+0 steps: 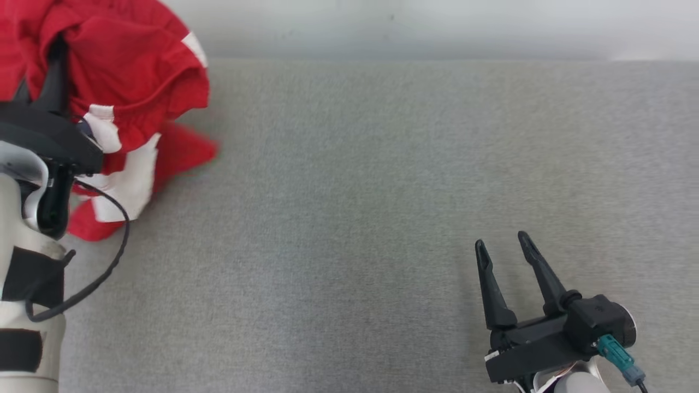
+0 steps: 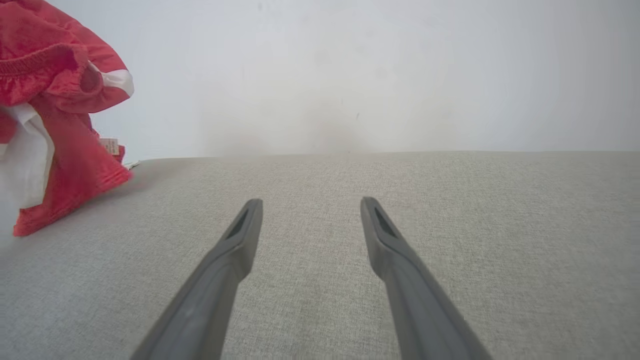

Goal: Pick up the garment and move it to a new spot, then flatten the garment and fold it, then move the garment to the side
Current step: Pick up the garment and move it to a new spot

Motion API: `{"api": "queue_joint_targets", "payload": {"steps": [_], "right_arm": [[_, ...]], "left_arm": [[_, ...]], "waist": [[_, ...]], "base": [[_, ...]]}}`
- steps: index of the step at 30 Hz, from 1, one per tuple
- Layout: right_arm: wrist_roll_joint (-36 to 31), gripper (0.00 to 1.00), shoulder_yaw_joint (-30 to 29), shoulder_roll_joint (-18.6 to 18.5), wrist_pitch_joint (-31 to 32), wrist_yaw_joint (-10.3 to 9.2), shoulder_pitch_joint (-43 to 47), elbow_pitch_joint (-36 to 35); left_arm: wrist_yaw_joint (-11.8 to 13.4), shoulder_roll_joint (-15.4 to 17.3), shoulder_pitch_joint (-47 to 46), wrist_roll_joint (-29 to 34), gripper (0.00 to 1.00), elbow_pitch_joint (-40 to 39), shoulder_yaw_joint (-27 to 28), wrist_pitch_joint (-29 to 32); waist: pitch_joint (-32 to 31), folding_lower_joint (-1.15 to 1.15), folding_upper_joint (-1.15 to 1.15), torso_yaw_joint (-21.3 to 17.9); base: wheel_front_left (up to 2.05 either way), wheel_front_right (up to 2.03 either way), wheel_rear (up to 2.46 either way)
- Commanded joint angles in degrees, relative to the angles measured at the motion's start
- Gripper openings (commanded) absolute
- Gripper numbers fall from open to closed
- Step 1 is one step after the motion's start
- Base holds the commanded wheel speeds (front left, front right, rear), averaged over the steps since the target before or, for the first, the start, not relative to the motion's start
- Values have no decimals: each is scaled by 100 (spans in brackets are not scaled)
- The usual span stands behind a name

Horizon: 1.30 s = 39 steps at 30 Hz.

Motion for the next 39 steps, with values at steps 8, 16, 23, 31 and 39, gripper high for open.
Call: {"api": "queue_joint_targets", "payload": {"steps": [8, 16, 23, 31, 39], "right_arm": [[75, 100, -21, 130, -8, -4, 173, 14], [81, 100, -45, 191, -8, -4, 258, 38], [100, 100, -33, 234, -8, -4, 329, 52], [111, 100, -51, 271, -7, -4, 385, 39], [100, 100, -52, 290, -8, -4, 421, 29]], "left_arm": [[91, -31, 407, -75, 0, -1011, -100, 601], [77, -190, 628, -332, 0, -1691, -210, 1030], [50, -509, 742, -556, 0, -2024, -438, 1209], [8, -913, 762, -759, 0, -2135, -905, 1324], [23, -1091, 1004, -534, 0, -1827, -1539, 1184]], "waist": [[-529, 1, 0, -546], [-672, 1, 0, -755], [-903, 1, 0, -1030], [-997, 1, 0, -1494], [-875, 1, 0, -1921]], "base": [[0, 0, 0], [0, 0, 0], [0, 0, 0], [0, 0, 0], [0, 0, 0]]}}
